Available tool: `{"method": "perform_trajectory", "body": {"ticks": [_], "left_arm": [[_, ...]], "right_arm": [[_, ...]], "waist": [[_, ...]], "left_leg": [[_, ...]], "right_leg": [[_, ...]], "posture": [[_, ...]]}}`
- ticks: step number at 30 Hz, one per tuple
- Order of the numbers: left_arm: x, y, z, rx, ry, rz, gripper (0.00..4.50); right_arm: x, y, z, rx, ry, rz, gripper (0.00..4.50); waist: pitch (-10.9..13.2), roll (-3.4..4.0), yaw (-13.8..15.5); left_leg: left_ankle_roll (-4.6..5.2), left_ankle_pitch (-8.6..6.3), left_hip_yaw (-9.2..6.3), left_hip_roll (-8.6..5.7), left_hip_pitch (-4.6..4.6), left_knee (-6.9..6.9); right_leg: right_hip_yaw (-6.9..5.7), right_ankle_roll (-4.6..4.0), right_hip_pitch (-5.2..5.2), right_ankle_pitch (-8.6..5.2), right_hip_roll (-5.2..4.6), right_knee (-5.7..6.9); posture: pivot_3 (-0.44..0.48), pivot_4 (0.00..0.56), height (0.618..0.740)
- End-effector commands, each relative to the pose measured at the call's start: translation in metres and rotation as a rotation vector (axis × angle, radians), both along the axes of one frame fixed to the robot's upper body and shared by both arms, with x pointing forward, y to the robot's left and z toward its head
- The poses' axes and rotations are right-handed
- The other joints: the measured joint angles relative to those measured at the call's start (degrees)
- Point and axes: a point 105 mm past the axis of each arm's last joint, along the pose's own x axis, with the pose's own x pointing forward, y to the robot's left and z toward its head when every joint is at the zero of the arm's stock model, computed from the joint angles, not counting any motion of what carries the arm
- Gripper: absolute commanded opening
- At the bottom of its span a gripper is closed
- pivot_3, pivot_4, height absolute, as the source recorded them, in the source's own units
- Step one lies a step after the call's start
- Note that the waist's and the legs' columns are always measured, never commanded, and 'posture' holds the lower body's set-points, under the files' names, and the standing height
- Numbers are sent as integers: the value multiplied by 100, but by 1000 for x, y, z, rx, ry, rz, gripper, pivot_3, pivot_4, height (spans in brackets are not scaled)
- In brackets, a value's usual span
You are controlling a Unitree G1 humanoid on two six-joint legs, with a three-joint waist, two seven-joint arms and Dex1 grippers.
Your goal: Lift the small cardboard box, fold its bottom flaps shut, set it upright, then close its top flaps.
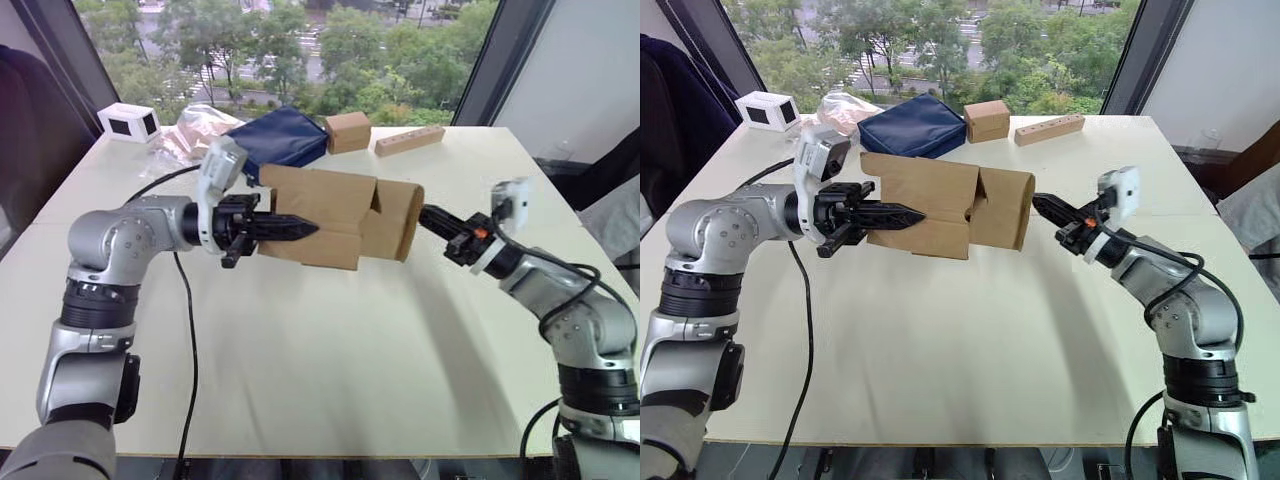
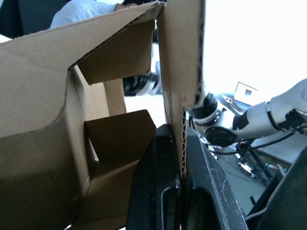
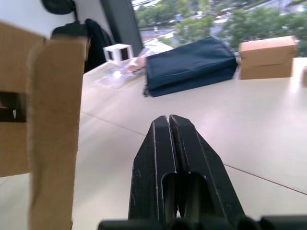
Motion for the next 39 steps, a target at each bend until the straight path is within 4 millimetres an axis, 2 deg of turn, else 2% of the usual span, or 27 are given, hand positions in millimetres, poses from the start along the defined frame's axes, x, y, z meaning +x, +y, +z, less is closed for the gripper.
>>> {"method": "perform_trajectory", "body": {"ticks": [1, 4, 8, 17, 21, 25, 35, 39], "left_arm": [[-1, 3, 13, -21, -53, 7, 0], [1, 5, 14, -28, -46, 19, 0], [4, 5, 14, -29, -36, 27, 0], [6, 4, 18, -32, -36, 20, 0], [6, 4, 19, -37, -36, 19, 0], [6, 4, 22, -49, -34, 24, 0], [7, 3, 25, -58, -35, 29, 0], [7, 4, 26, -59, -35, 33, 0]], "right_arm": [[-22, 26, 22, 70, -61, 179, 24], [-40, 35, 38, 209, -51, 302, 24], [-55, 47, 38, 235, -16, 376, 24], [-58, 60, 33, 302, 27, 410, 24], [-55, 60, 32, 361, 34, 402, 1007], [-54, 56, 29, 493, 64, 407, 2595], [-59, 61, 27, 707, 139, 479, 2595], [-58, 61, 24, 724, 149, 462, 2595]], "waist": [[0, 0, 6], [0, 0, 3], [0, 0, 6], [0, 0, -6], [0, 0, -5], [0, 0, -4], [0, 0, -9], [0, 0, -9]], "left_leg": [[0, 0, -1, 0, 0, 0], [0, 0, -1, 0, 0, 0], [0, 0, -2, 0, 0, 1], [1, 0, -2, 0, 0, 1], [0, 0, -2, 0, -1, 1], [0, 0, -2, 0, -1, 1], [0, 0, -2, 0, 0, 1], [0, 0, -2, 0, 0, 1]], "right_leg": [[0, 0, 0, 0, 0, 0], [0, 0, 0, 0, -1, 1], [0, 0, 1, 0, -3, 2], [0, 0, 0, 0, -1, 2], [0, 0, -3, 0, -1, 6], [0, 0, -3, 0, -1, 7], [0, 0, -5, 0, -2, 9], [0, 0, -5, 0, -2, 10]], "posture": [[0, 150, 740], [0, 150, 740], [0, 150, 740], [0, 150, 740], [0, 150, 740], [0, 150, 740], [0, 150, 740], [0, 150, 740]]}}
